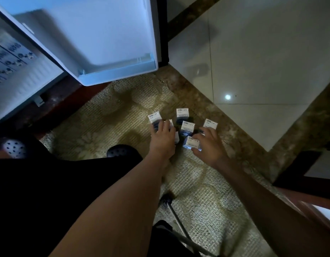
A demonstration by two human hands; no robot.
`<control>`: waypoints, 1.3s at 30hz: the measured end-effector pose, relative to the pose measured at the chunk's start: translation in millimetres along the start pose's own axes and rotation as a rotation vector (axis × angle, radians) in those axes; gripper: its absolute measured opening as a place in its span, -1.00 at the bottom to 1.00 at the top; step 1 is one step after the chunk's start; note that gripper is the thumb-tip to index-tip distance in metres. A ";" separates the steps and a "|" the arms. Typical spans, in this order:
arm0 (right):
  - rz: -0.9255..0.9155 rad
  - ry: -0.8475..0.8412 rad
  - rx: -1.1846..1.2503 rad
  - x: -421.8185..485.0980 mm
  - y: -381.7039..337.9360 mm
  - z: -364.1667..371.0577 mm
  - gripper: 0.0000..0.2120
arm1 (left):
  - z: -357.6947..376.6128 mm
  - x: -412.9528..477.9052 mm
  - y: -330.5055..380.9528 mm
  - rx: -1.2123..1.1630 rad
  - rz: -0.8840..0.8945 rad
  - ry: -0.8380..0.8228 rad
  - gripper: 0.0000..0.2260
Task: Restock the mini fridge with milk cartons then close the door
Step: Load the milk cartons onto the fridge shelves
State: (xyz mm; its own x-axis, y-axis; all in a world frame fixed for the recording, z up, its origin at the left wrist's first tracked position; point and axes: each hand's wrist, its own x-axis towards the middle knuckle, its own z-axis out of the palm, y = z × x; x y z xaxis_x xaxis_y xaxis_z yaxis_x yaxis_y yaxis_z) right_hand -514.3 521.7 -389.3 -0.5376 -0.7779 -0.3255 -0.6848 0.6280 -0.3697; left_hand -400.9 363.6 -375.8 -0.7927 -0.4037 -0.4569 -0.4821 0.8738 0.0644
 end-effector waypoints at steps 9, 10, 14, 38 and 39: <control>0.155 0.112 -0.091 4.3 -3.5 21.9 -0.56 | 7.8 3.8 9.7 0.114 -0.074 0.042 -0.46; 0.156 0.117 -0.116 4.4 -4.5 21.7 -0.56 | 7.5 3.9 9.9 0.124 -0.076 0.048 -0.46; 0.110 0.131 -0.151 2.5 -8.5 16.5 -0.59 | 0.5 -3.2 6.2 0.106 -0.059 0.089 -0.50; -0.276 0.336 0.216 -25.8 -132.6 -189.3 -0.65 | -212.3 -100.5 -57.2 -0.167 0.028 0.372 -0.69; -0.289 0.348 0.217 -24.8 -142.6 -200.2 -0.64 | -224.3 -107.0 -64.4 -0.167 0.021 0.401 -0.68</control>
State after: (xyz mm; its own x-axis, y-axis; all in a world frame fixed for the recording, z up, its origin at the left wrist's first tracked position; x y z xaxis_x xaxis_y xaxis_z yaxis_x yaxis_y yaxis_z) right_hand -501.8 446.7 -154.3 -0.4986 -0.8595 0.1126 -0.7315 0.3475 -0.5866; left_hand -368.8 289.7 -132.1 -0.8691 -0.4890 -0.0751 -0.4923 0.8400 0.2279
